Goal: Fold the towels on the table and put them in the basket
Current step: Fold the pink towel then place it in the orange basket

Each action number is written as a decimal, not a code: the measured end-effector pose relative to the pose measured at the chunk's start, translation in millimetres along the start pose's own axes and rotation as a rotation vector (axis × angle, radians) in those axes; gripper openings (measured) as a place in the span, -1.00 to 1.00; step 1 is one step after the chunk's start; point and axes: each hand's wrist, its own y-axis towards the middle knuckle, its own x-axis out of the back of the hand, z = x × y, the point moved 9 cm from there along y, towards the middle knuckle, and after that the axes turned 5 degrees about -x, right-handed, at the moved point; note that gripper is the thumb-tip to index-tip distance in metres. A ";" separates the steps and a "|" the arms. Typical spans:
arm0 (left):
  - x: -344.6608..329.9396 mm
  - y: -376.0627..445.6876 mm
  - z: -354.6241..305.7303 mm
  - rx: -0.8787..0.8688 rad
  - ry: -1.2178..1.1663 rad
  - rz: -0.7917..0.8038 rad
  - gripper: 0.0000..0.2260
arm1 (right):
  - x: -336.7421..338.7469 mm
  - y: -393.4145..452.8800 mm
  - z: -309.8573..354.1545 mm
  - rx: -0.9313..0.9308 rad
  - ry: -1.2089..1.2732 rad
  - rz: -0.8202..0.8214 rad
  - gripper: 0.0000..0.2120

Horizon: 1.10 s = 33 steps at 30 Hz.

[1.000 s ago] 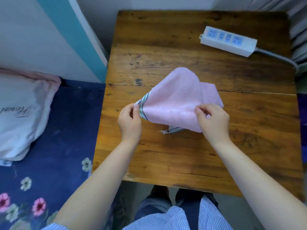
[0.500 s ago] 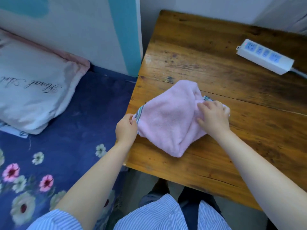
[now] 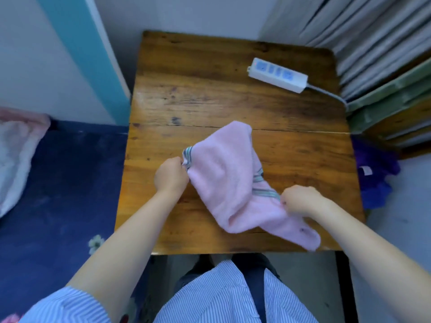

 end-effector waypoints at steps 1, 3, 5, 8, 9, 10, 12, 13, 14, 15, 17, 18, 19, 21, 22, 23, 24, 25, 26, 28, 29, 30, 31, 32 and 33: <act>-7.9 -1.5 -2.1 0.005 0.020 0.050 -0.77 | -12.0 3.4 -4.9 -0.016 0.037 0.045 -0.73; -18.2 -2.4 -7.4 0.004 0.041 0.105 -0.78 | -14.4 14.0 -12.4 -0.032 0.212 -0.003 -0.71; -21.8 -1.5 -7.6 0.020 0.028 0.113 -0.77 | 3.4 24.9 -11.7 -0.010 0.548 -0.206 -0.71; -20.8 2.3 -0.7 0.055 -0.007 0.089 -0.78 | 30.0 41.8 2.5 0.012 1.039 -0.349 -0.67; -19.2 3.0 1.7 0.055 -0.023 0.070 -0.78 | 36.0 48.9 7.6 -0.013 1.152 -0.346 -0.63; -16.2 3.9 2.9 0.045 -0.029 0.044 -0.78 | 43.5 55.7 13.6 -0.025 1.239 -0.341 -0.62; -8.5 4.8 5.2 0.021 -0.071 -0.008 -0.79 | 60.3 68.3 18.7 -0.042 1.331 -0.377 -0.88; -4.5 5.1 5.7 0.009 -0.106 -0.029 -0.79 | 67.3 72.6 19.2 -0.043 1.387 -0.384 -0.78; 0.6 5.4 6.7 0.002 -0.139 -0.056 -0.79 | 73.8 78.8 19.2 -0.044 1.412 -0.386 -0.64; 5.3 5.8 8.7 0.008 -0.174 -0.079 -0.79 | 83.3 79.1 18.1 -0.050 1.414 -0.409 -0.59; 14.5 7.0 15.5 0.040 -0.234 -0.119 -0.80 | 110.2 70.9 9.4 -0.070 1.346 -0.540 -0.57; 18.8 8.8 19.0 0.051 -0.253 -0.125 -0.80 | 131.2 62.1 5.2 -0.060 1.294 -0.642 -0.57; 19.4 9.4 21.5 0.053 -0.258 -0.107 -0.81 | 152.2 50.2 2.8 -0.032 1.254 -0.742 -0.56; 20.4 11.2 24.8 0.048 -0.249 -0.060 -0.84 | 197.9 27.2 8.4 0.107 1.193 -0.926 -0.57; 22.2 12.7 28.4 0.054 -0.246 -0.049 -0.84 | 221.4 14.3 18.4 0.209 1.150 -1.006 -0.62; 25.3 14.6 33.1 0.066 -0.246 -0.049 -0.83 | 243.1 4.3 33.1 0.310 1.086 -1.049 -0.71; 27.5 15.8 38.1 0.083 -0.241 -0.051 -0.82 | 256.7 0.6 48.9 0.392 1.007 -1.050 -0.80; 31.1 18.4 44.8 0.104 -0.236 -0.063 -0.81 | 266.6 0.6 65.5 0.450 0.922 -1.012 -0.76; 33.4 19.7 51.8 0.128 -0.226 -0.072 -0.82 | 268.4 6.2 79.7 0.494 0.834 -0.955 -0.69; 35.7 20.6 69.3 0.202 -0.215 -0.087 -0.81 | 256.0 27.0 97.1 0.527 0.732 -0.828 -0.68; 34.4 20.0 77.8 0.239 -0.221 -0.088 -0.80 | 241.6 38.6 99.3 0.491 0.705 -0.766 -0.73; 33.2 18.8 86.2 0.272 -0.233 -0.093 -0.79 | 225.8 49.2 99.6 0.430 0.691 -0.702 -0.75; 31.3 17.5 91.3 0.289 -0.239 -0.094 -0.79 | 207.4 60.5 96.9 0.359 0.705 -0.637 -0.72; 29.6 15.9 94.5 0.300 -0.243 -0.094 -0.78 | 188.5 69.4 95.4 0.289 0.717 -0.573 -0.73; 27.2 13.9 96.3 0.306 -0.247 -0.089 -0.77 | 168.5 77.6 96.3 0.226 0.704 -0.497 -0.76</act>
